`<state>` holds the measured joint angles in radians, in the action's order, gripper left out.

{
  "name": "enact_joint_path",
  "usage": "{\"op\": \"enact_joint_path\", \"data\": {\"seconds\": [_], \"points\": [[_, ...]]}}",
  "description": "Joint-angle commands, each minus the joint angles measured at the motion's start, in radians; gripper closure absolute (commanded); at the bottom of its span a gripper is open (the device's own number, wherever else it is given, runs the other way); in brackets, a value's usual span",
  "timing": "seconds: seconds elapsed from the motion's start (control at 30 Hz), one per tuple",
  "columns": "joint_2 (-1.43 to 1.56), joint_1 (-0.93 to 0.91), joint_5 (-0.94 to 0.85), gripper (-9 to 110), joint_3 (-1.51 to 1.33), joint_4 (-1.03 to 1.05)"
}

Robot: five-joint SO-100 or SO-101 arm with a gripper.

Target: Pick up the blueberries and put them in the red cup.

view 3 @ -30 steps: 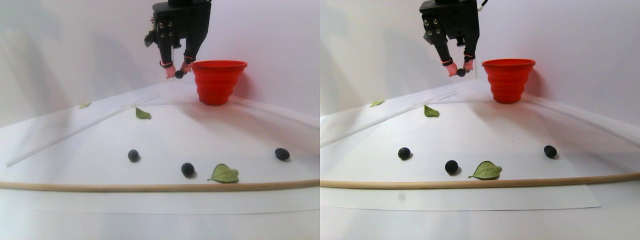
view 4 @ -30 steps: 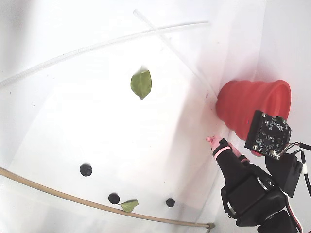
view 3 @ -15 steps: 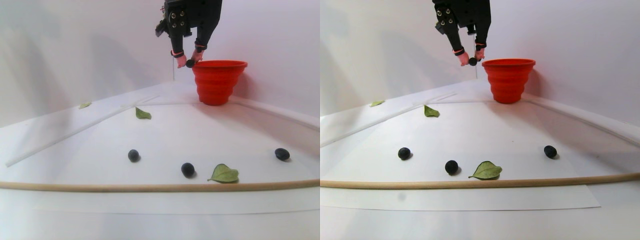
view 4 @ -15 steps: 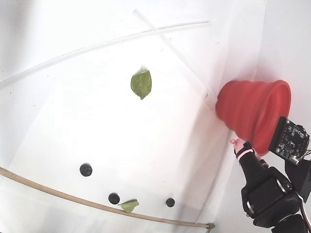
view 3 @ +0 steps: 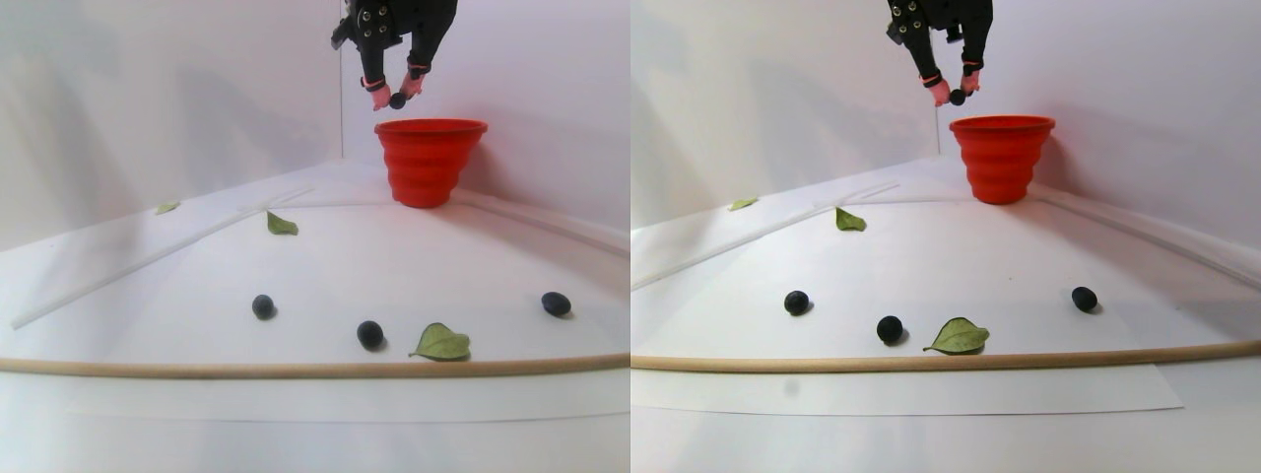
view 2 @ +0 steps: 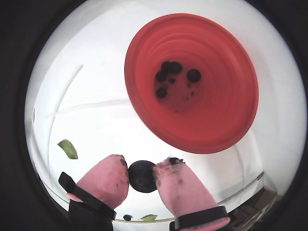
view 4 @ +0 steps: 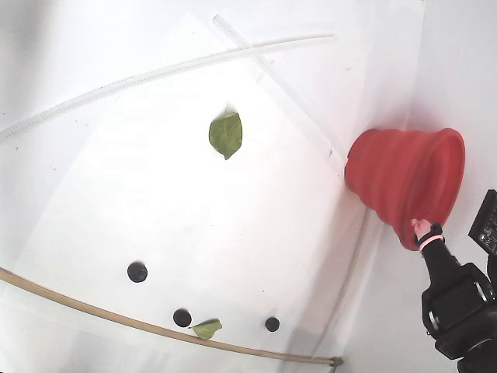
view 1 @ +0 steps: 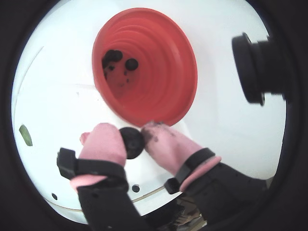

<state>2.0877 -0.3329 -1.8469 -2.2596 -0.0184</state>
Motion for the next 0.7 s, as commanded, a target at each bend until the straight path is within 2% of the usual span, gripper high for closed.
{"op": "enact_joint_path", "data": {"seconds": [0.0,0.67], "points": [[0.026,-0.025,0.014,91,0.094,-0.041],[-0.192,-0.089,0.012,91,0.224,-0.192]]}}
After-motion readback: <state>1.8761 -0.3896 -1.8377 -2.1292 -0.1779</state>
